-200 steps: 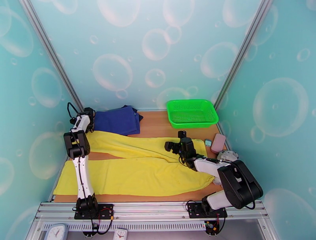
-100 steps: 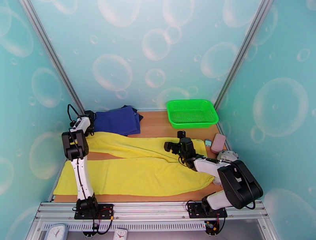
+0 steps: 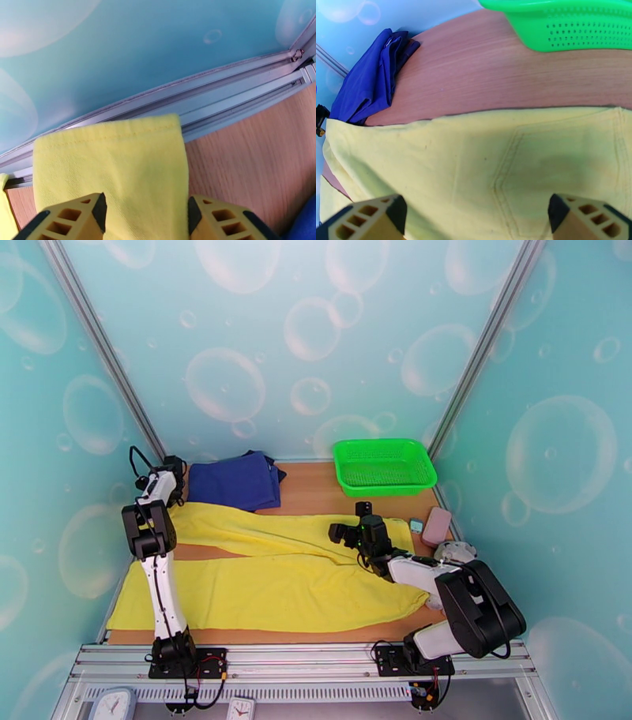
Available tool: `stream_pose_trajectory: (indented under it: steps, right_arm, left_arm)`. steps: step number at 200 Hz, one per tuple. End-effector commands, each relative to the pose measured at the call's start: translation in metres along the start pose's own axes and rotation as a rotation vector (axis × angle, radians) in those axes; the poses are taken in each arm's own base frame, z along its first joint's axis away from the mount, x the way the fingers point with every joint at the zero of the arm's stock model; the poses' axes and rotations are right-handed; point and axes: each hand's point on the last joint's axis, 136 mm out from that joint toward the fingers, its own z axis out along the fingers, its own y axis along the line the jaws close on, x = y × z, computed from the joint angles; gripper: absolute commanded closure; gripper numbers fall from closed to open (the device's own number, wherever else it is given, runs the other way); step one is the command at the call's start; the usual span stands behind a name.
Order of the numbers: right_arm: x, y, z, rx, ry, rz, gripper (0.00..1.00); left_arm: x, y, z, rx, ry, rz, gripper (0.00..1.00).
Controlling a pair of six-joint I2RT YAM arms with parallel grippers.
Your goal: Fold and stack the trousers
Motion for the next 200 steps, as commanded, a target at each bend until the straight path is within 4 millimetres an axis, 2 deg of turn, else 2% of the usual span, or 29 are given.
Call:
stream_pose_trajectory:
  steps: [1,35,55,63,77,93,109,128,164,180,200]
  right_arm:
    - [-0.006,0.004,0.0,-0.004,-0.005,-0.023,0.01]
    - [-0.007,0.004,-0.002,-0.003,-0.01,-0.025,0.01]
    - [-0.007,0.005,-0.002,-0.006,-0.01,-0.024,0.01]
    - [-0.008,0.005,-0.003,-0.006,-0.011,-0.024,0.01]
    - [-0.009,0.006,-0.004,-0.007,-0.015,-0.024,0.01]
    - [-0.01,0.006,-0.005,-0.008,-0.02,-0.025,0.01]
    - [-0.01,0.006,-0.005,-0.007,-0.022,-0.024,0.01]
    - [-0.009,0.006,-0.004,-0.008,-0.018,-0.022,0.01]
    - [-0.01,0.007,-0.002,-0.016,-0.021,-0.012,0.01]
    - [-0.011,0.007,-0.004,-0.015,-0.032,-0.007,0.01]
    - [-0.017,0.0,-0.009,0.013,-0.06,0.016,0.01]
  left_arm:
    - [0.004,-0.003,0.004,-0.016,0.002,0.007,0.41]
    - [0.009,-0.002,0.006,-0.046,0.002,0.021,0.41]
    - [0.01,-0.001,0.004,-0.053,-0.004,0.03,0.47]
    - [0.011,0.0,0.004,-0.054,-0.003,0.03,0.54]
    - [0.01,-0.001,0.002,-0.034,0.002,0.022,0.8]
    - [0.006,-0.002,-0.004,0.007,0.006,0.0,0.91]
    - [-0.005,-0.005,-0.018,0.055,-0.005,-0.015,0.92]
    - [-0.021,-0.007,-0.043,0.093,-0.042,-0.022,0.96]
    - [-0.044,0.009,-0.087,0.156,-0.091,-0.052,1.0]
    - [-0.048,0.017,-0.102,0.194,-0.108,-0.053,1.0]
    - [-0.043,0.027,-0.114,0.241,-0.099,-0.057,1.0]
